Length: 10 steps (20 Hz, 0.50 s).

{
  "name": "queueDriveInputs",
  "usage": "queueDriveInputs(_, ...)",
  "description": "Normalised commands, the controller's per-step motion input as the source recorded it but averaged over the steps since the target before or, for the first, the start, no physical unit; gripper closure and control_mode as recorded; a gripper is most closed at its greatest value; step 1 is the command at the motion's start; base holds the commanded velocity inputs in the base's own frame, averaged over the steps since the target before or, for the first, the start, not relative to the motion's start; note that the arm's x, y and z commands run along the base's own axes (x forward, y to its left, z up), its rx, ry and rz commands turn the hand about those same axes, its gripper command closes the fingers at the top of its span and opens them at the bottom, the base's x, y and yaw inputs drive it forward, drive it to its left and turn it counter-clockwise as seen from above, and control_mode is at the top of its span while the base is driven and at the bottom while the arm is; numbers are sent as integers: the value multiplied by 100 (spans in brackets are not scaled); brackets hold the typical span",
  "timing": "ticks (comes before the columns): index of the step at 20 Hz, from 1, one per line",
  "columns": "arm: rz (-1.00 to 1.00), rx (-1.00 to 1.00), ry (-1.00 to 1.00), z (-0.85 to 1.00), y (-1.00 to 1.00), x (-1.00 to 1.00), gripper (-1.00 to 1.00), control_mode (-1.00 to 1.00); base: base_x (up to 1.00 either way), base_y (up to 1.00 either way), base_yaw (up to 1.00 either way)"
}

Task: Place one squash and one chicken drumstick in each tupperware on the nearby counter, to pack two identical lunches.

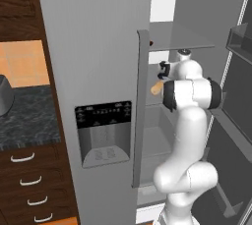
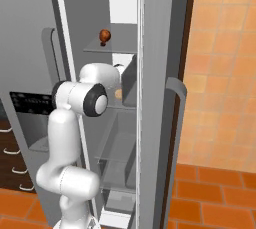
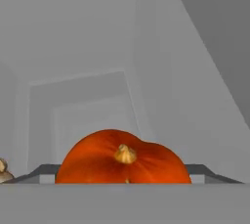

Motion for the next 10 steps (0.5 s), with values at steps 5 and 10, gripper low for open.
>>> queueDriveInputs(5,0,-3,-5,-46,36,-100,100,-100,0,0,0)
queueDriveInputs(10,0,-3,-16,-2,29,-100,100,-100,0,0,0)
